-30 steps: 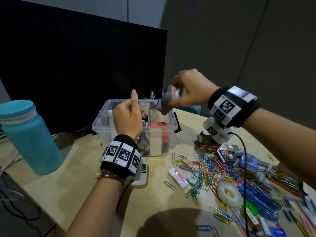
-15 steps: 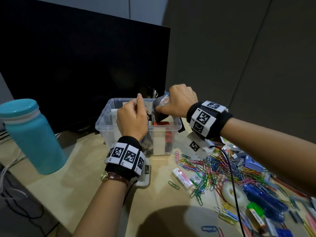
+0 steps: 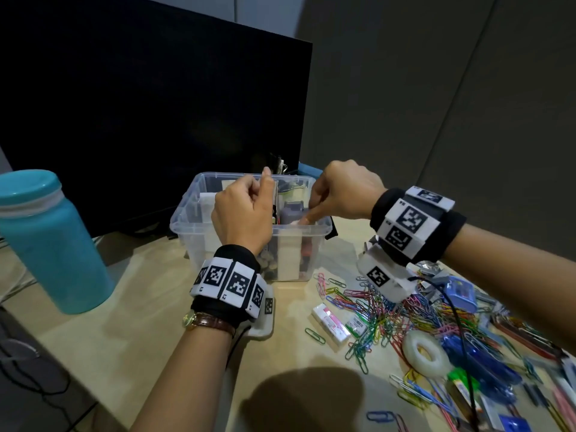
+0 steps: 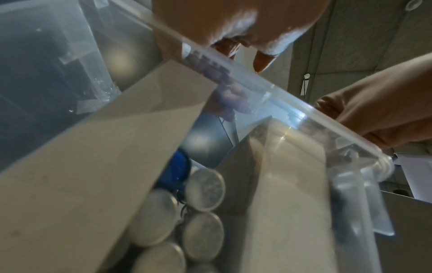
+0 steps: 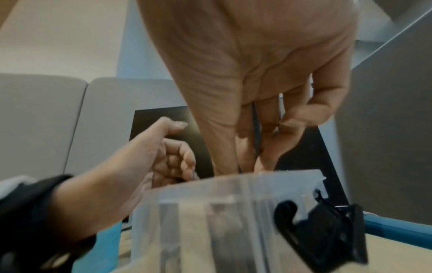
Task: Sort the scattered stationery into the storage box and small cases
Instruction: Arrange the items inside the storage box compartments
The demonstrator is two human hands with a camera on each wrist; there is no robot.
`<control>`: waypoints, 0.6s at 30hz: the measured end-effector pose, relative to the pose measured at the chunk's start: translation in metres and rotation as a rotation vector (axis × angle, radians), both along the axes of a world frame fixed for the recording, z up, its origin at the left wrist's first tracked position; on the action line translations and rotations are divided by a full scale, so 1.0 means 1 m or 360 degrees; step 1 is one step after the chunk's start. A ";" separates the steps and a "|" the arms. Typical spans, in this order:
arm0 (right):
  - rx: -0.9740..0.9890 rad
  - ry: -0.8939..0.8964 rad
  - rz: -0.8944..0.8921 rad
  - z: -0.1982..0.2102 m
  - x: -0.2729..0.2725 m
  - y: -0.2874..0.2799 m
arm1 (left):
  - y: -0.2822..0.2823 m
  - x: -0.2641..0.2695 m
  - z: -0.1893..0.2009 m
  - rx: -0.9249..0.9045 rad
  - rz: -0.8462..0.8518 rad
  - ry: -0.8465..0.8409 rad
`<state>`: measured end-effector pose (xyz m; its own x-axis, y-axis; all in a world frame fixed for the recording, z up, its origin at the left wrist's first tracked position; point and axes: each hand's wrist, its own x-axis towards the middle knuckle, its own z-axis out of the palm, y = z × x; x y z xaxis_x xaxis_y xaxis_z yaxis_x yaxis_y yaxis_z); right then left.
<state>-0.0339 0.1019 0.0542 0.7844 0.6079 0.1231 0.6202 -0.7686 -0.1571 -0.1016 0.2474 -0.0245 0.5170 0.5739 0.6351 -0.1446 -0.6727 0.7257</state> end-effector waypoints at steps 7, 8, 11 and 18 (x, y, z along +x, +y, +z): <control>-0.0169 -0.0207 0.0188 -0.014 -0.004 0.008 | -0.003 0.000 0.001 0.0116 0.0153 0.0130; -0.0117 -0.0288 0.0246 -0.018 -0.007 0.007 | -0.004 0.000 0.001 0.0156 0.0182 0.0164; 0.0071 -0.0341 0.0456 -0.034 -0.015 0.000 | -0.005 0.000 0.002 0.0268 0.0248 0.0324; 0.0257 -0.0277 0.0711 -0.063 -0.008 -0.020 | -0.007 0.000 0.006 0.0450 0.0264 0.0537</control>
<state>-0.0418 0.0822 -0.0083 0.4116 0.8418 0.3492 0.9105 -0.3966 -0.1173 -0.1019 0.2401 -0.0181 0.6372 0.4949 0.5908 0.1941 -0.8449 0.4985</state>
